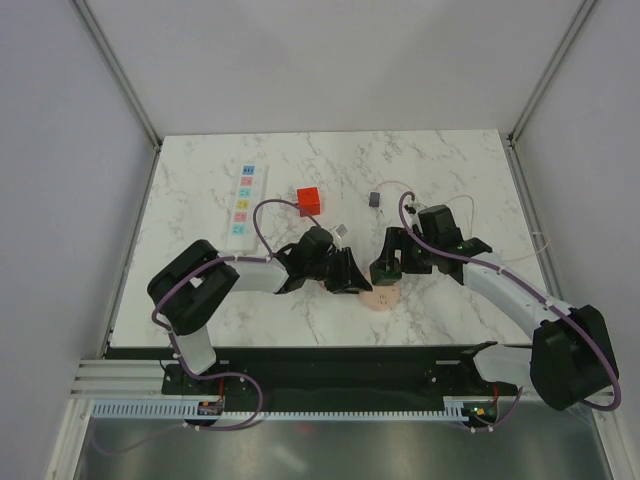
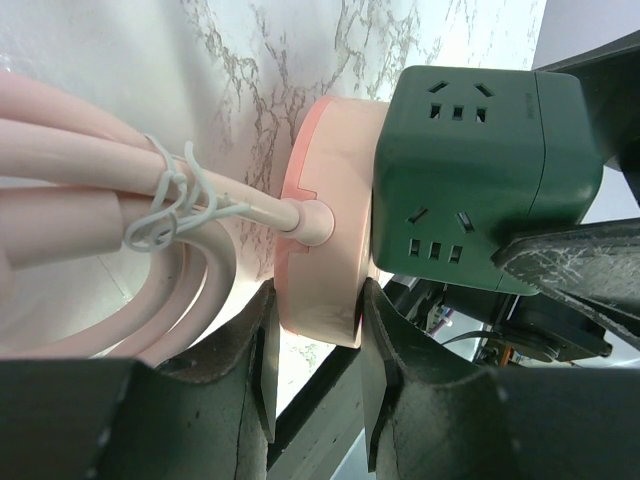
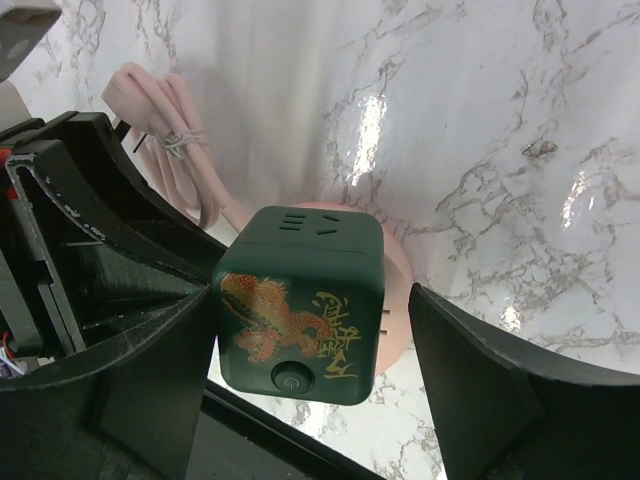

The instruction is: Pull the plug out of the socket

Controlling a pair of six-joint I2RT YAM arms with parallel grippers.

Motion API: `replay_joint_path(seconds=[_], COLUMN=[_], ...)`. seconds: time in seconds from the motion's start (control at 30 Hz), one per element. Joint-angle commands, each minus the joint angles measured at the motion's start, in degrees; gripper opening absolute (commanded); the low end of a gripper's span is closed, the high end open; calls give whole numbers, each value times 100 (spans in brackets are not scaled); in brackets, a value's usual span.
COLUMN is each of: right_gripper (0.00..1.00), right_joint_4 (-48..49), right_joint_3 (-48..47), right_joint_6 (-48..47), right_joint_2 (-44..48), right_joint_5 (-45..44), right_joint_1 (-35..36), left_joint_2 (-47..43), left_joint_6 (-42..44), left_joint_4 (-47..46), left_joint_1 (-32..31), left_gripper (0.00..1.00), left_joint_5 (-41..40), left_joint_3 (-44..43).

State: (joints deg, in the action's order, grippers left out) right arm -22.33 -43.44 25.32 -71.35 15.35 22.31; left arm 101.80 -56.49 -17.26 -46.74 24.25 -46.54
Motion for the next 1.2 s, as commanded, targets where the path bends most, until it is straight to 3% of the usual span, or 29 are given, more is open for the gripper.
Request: replay_joint_path(seconds=[0.0, 0.2, 0.3, 0.4, 0.6, 0.8, 1.17], right_gripper=[84, 80, 68, 59, 35, 22, 15], right_joint_4=[351, 580, 615, 633, 659, 782, 879], right_joint_3=[99, 310, 345, 397, 521, 547, 565], right_joint_6=[183, 271, 271, 272, 342, 509, 693], right_joint_2=[148, 78, 77, 121, 201, 227, 306], right_joint_5=[99, 47, -41, -138, -235, -94, 108], right_joint_1=[90, 204, 204, 204, 213, 204, 195], left_joint_2=[253, 235, 209, 191, 103, 226, 384], left_joint_6=[411, 358, 340, 349, 358, 367, 296], left_joint_4=[601, 530, 513, 478, 407, 407, 407], left_joint_1=[-81, -90, -90, -98, -142, -212, -309], left_gripper=[2, 2, 3, 13, 43, 56, 54], left_joint_5=[-298, -307, -307, -298, -368, -324, -272], left_joint_3=[-4, 31, 40, 49, 93, -47, -285])
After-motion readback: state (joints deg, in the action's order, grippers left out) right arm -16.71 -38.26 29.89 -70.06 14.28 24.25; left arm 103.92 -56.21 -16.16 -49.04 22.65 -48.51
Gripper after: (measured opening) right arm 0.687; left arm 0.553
